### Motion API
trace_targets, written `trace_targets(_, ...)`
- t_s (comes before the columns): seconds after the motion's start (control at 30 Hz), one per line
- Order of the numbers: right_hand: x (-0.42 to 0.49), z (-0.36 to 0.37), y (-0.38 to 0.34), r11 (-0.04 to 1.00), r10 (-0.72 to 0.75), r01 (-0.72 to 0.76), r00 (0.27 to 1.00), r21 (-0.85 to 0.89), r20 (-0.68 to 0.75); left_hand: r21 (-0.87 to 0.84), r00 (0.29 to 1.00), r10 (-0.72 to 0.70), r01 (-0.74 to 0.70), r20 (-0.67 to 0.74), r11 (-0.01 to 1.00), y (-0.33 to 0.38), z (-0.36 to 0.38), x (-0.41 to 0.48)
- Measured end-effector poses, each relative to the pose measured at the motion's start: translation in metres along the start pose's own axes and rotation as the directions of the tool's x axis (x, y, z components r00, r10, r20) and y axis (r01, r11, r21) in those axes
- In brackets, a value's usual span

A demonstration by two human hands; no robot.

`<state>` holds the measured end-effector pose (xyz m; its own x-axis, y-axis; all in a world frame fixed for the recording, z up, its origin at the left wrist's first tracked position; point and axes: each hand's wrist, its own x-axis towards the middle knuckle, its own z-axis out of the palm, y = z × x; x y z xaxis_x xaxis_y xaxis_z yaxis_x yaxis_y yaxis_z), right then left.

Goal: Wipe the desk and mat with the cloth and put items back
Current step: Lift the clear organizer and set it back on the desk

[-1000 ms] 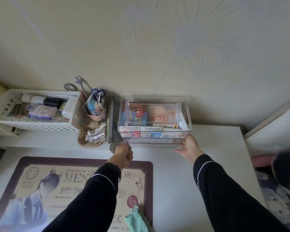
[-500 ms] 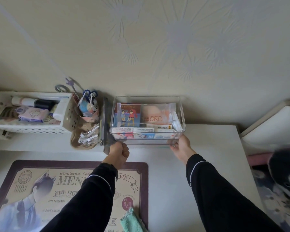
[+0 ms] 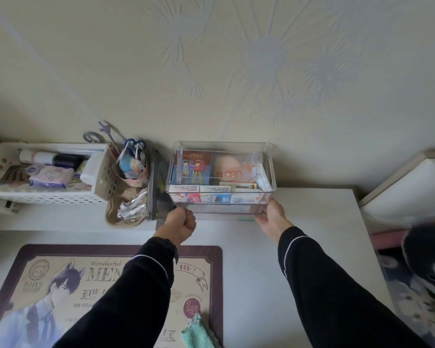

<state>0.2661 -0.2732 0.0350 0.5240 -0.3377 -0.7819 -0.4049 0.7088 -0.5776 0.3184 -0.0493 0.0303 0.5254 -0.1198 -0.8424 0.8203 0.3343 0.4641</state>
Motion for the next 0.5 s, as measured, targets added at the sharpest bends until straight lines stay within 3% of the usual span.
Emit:
trace_targets(0.23, 0.001, -0.008, 0.005, 1.0, -0.017, 0.017, 1.0, -0.01, 0.007, 0.01, 0.998, -0.008, 0.009, -0.055, 1.0, -0.009, -0.007, -0.005)
trace_targets(0.43, -0.025, -0.013, 0.002, 0.963, -0.04, 0.029, 0.999, -0.269, -0.037, -0.016, 0.999, 0.041, -0.041, -0.027, 0.999, -0.014, -0.021, -0.028)
trace_targets(0.5, -0.04, -0.015, 0.001, 0.959, -0.067, 0.051, 0.997, -0.28, -0.049, -0.025, 0.998, 0.067, -0.067, 0.0, 0.997, -0.017, -0.025, -0.041)
